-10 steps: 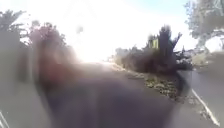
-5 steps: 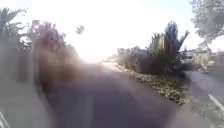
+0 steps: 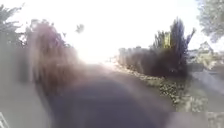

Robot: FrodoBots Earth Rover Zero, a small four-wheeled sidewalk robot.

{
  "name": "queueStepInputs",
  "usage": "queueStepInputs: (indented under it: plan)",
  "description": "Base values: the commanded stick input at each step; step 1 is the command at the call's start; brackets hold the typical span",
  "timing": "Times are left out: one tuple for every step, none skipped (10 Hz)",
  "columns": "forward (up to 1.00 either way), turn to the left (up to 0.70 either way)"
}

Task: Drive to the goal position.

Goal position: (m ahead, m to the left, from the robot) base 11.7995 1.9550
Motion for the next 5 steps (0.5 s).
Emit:
queueStepInputs:
  plan:
    - [1.0,0.0]
    - [1.0,0.0]
    - [1.0,0.0]
    - [1.0,0.0]
    - [1.0,0.0]
